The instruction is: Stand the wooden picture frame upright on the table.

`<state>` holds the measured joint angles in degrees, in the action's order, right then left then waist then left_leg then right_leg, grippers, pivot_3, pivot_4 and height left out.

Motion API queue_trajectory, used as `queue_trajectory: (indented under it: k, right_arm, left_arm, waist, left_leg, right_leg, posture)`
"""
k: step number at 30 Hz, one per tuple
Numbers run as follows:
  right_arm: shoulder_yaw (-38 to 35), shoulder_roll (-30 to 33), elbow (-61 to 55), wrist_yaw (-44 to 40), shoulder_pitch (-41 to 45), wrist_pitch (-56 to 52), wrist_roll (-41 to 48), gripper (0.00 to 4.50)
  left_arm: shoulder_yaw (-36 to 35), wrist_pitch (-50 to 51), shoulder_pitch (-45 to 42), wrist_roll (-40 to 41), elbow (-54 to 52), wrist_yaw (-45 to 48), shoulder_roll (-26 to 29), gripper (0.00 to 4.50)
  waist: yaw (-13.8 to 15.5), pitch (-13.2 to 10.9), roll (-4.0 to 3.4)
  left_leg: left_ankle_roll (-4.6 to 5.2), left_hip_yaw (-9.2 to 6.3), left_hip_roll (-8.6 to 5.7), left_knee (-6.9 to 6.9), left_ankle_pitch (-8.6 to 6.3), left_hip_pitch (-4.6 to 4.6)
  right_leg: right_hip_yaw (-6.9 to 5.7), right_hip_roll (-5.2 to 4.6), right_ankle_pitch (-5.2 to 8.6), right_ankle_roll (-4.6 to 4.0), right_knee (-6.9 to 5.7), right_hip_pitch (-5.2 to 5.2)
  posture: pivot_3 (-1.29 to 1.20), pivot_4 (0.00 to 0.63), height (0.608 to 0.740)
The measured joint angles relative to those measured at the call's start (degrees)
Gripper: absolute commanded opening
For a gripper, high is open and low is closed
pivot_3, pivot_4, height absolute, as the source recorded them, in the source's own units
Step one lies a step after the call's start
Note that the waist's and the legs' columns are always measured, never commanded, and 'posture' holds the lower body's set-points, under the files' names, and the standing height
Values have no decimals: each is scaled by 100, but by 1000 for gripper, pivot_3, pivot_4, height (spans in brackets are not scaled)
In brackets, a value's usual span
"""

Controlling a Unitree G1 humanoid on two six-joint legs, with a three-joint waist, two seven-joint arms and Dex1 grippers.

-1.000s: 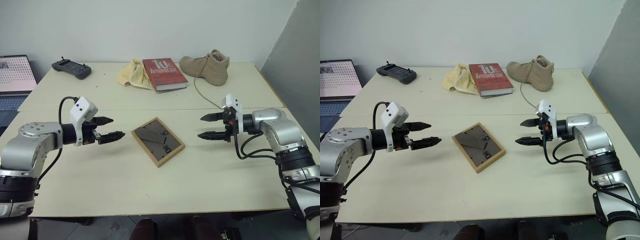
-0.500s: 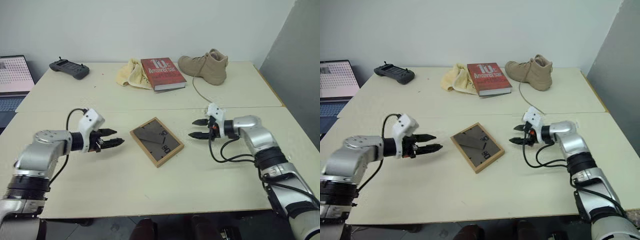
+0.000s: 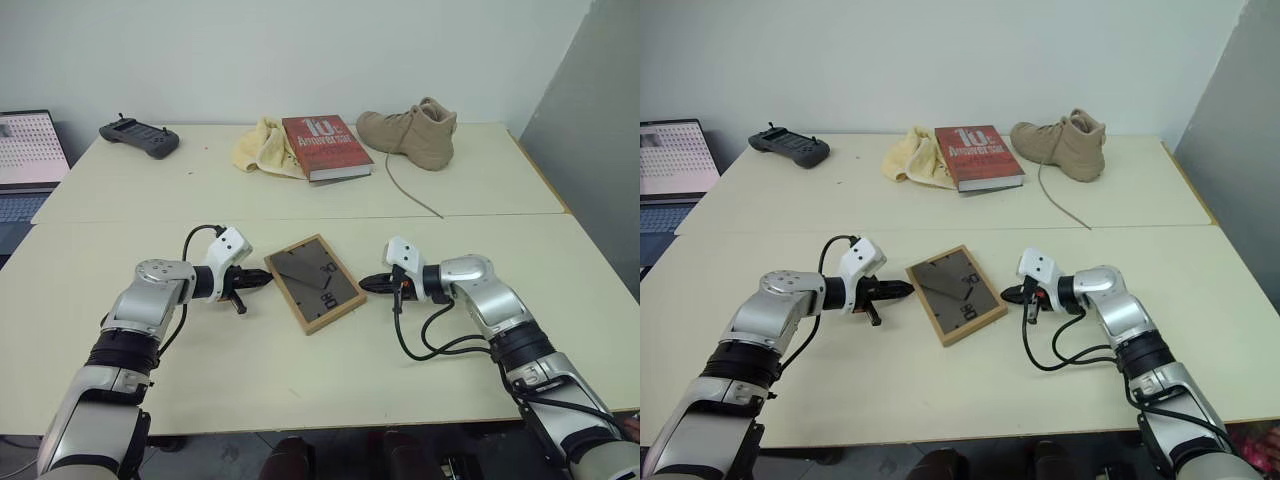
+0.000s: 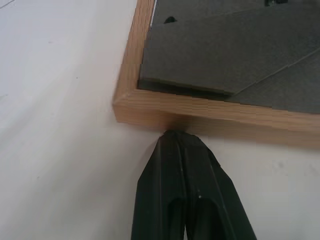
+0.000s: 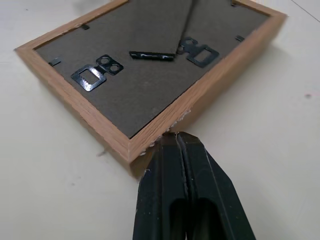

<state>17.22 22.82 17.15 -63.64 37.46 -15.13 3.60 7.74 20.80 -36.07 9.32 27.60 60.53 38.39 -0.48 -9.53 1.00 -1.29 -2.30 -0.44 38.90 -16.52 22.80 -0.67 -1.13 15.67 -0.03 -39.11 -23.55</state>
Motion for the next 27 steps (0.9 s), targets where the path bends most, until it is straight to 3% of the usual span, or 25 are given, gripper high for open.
queue_trajectory:
  k: [8,14,19,27]
  right_arm:
    - [166,114,-709,-242,-191,-428,163,0]
    - [74,173,-162,298,-45,-245,-79,0]
    - [-159,-69,451,1003,279,-6,-252,0]
    - [-142,-266,802,1131,286,229,-346,0]
  left_arm:
    - [77,-113,-184,-165,124,58,-332,17]
    - [81,-32,90,-209,-255,339,87,17]
    - [-363,1525,291,619,-922,773,426,897]
    - [-984,4737,216,2138,-1014,1129,750,2704]
  waist:
    - [31,0,1]
    - [-31,0,0]
    - [-133,0,1]
    - [-133,0,0]
  left_leg:
    - [0,-2,-4,4,0,0]
    - [0,-3,0,0,0,-4]
    - [-1,-6,2,-2,0,0]
    - [0,-9,-1,-1,0,-1]
  right_leg:
    - [-1,-2,0,0,1,3]
    - [3,2,0,0,-2,0]
    - [1,5,1,0,-1,-2]
    - [-2,4,1,1,-1,2]
  posture:
    - [0,150,740]
    - [0,150,740]
    - [0,150,740]
    - [0,150,740]
